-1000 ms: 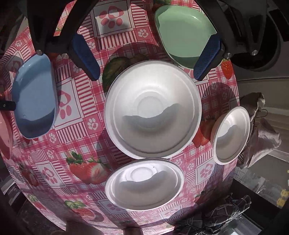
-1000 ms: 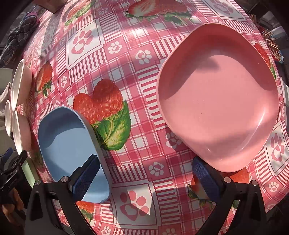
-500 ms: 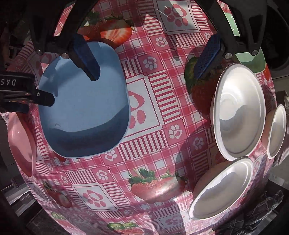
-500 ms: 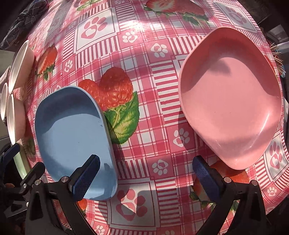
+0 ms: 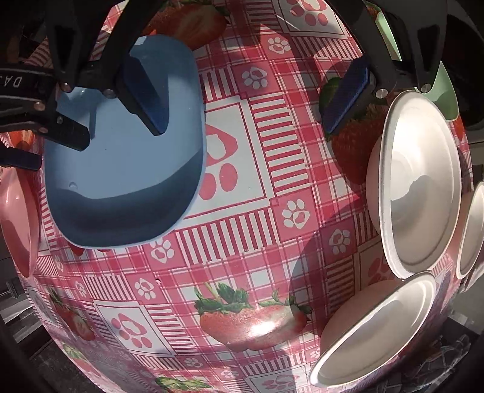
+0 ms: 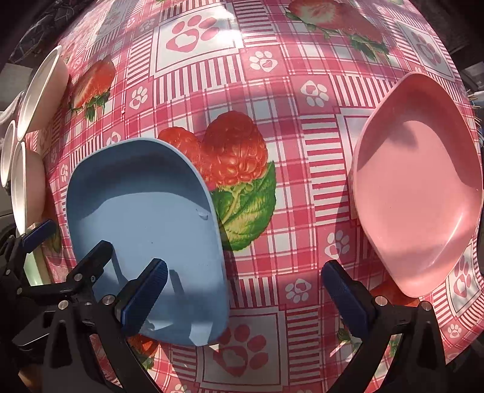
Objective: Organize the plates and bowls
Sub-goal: 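Move both grippers toward the rim of the blue square plate, then close both grippers on the rim of the blue plate, then lift the blue plate with both grippers and carry it over the green plate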
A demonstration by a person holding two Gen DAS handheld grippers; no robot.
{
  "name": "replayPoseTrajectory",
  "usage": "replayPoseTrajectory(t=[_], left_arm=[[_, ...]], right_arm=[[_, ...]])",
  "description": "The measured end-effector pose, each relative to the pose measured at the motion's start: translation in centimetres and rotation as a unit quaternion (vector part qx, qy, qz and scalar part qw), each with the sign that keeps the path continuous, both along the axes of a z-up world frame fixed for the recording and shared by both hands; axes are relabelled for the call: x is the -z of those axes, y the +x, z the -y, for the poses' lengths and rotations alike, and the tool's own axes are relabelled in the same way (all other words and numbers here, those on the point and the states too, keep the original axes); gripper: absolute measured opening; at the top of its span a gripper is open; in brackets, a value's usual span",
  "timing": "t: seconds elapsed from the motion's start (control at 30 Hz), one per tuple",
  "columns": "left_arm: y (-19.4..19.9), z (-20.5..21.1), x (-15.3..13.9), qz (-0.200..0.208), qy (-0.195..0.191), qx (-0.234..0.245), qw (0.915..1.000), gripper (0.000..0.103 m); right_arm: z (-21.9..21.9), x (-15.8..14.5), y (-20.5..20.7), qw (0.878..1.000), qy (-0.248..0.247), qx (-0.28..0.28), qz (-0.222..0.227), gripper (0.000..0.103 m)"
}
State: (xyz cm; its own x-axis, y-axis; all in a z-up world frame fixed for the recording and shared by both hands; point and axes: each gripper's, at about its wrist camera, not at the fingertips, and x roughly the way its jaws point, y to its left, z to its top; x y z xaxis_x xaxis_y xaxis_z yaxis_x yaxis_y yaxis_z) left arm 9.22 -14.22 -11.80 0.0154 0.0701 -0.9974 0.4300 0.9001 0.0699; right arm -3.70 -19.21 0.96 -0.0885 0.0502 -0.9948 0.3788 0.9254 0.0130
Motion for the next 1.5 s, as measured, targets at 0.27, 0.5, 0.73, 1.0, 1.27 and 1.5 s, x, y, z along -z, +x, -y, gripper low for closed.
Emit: replayPoseTrajectory(t=[0.27,0.5,0.73,1.0,1.27,1.5], left_arm=[[2.0,-6.5,0.3,-0.006,-0.024,-0.003,0.9997,0.103],[1.8,-5.6,0.2,-0.022,-0.022,0.000,0.9995,0.097],[1.5,-2.6,-0.6,-0.039,-0.022,0.011,0.9989,0.076],[0.8,-1.5,-1.3,-0.048,-0.031,0.042,0.9975,0.051],[0.0,-6.6,-1.6,-0.052,-0.028,0.016,0.9981,0.050],[3.4,-11.8,-2.2,-0.028,-0.012,-0.041,0.9987,0.050]], right_arm=[[-1.0,1.7,-0.5,1.000,-0.009,-0.023,-0.013,0.103],[-1.4,2.2,-1.7,1.000,-0.007,-0.018,-0.019,0.101],[-2.6,1.1,-2.0,0.997,-0.029,-0.076,0.000,0.056],[-3.2,-0.1,-1.0,0.999,0.003,-0.044,0.016,0.014],[-6.7,0.1,-1.0,0.998,0.025,-0.062,0.000,0.014],[-11.9,0.9,1.4,0.995,0.054,-0.082,0.000,0.014]])
